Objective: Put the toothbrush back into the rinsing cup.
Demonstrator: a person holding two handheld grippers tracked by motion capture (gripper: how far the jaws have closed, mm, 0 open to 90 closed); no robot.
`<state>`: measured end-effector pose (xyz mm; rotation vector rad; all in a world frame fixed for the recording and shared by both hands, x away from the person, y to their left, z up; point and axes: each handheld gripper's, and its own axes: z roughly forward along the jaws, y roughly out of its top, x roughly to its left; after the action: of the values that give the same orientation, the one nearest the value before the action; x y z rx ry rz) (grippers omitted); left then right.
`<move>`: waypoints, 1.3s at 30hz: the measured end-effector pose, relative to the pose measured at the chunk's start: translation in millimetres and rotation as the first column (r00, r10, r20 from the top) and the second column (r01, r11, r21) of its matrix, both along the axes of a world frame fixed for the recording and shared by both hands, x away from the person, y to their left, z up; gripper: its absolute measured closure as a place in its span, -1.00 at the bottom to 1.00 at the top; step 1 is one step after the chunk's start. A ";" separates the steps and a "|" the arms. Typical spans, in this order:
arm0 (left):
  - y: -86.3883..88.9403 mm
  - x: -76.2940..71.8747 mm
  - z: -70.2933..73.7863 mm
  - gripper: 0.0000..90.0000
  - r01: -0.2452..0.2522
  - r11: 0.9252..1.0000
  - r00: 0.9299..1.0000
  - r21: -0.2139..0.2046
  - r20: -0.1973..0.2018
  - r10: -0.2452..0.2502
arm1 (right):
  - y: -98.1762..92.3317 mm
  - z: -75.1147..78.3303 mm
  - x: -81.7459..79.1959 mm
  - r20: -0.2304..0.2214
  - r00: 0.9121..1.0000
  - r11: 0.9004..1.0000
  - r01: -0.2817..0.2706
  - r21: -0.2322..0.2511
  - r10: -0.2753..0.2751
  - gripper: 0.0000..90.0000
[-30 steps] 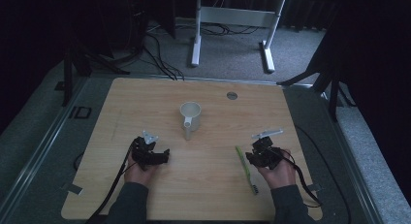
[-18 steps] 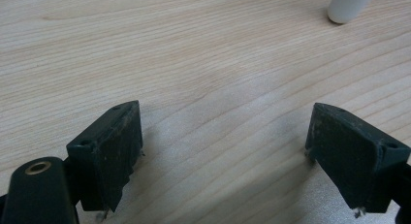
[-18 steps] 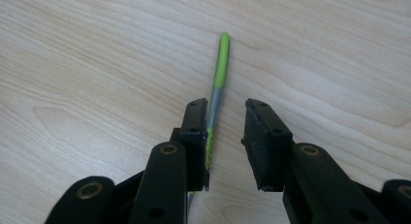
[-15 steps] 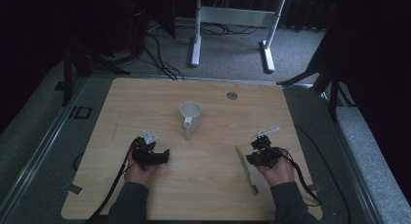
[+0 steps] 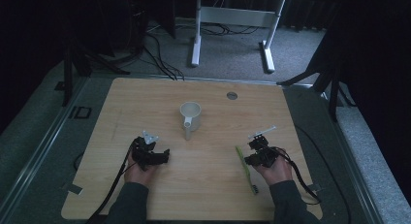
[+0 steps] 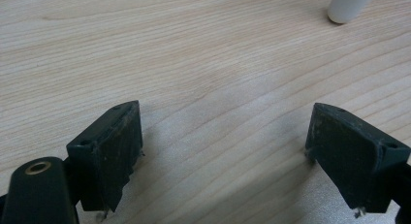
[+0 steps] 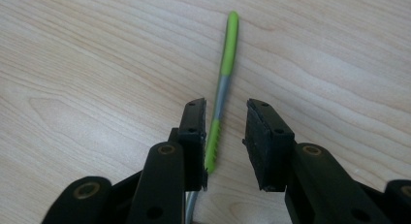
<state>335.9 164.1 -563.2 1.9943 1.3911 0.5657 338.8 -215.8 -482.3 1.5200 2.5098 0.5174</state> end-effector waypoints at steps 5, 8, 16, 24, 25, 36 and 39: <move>0.0 0.0 0.0 -0.69 0.000 1.000 1.000 0.001 0.000 0.000 | -0.3 -5.4 1.6 -0.027 1.000 1.000 -0.002 -0.008 0.002 0.52; -0.1 0.0 0.0 -0.69 0.000 1.000 1.000 0.000 0.000 0.000 | -0.1 -8.3 1.9 -0.035 0.999 1.000 0.003 -0.013 -0.003 0.53; -0.1 0.0 0.0 -0.69 0.000 1.000 1.000 0.000 0.000 0.000 | 2.8 -13.0 1.7 -0.057 0.998 0.999 -0.006 -0.042 0.003 0.56; -0.1 0.0 -0.1 -0.69 0.000 1.000 1.000 0.000 0.001 0.000 | 6.8 -19.2 1.6 -0.076 0.997 0.998 -0.013 -0.061 0.008 0.60; -0.1 0.0 -0.1 -0.69 0.000 1.000 1.000 0.000 0.001 0.000 | 7.4 -19.9 1.5 -0.083 0.997 0.998 -0.014 -0.065 0.009 0.61; -0.1 0.0 -0.1 -0.69 0.000 1.000 1.000 0.000 0.001 0.000 | 5.6 -28.9 -0.2 -0.125 0.992 0.997 -0.020 -0.076 0.010 0.63; -0.1 0.0 -0.1 -0.69 0.000 1.000 1.000 0.000 0.001 0.000 | 6.3 -30.3 -0.5 -0.134 0.991 0.997 -0.022 -0.077 0.012 0.64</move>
<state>335.9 164.0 -563.2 1.9934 1.3910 0.5665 338.3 -209.4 -512.6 1.5541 2.6102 0.3249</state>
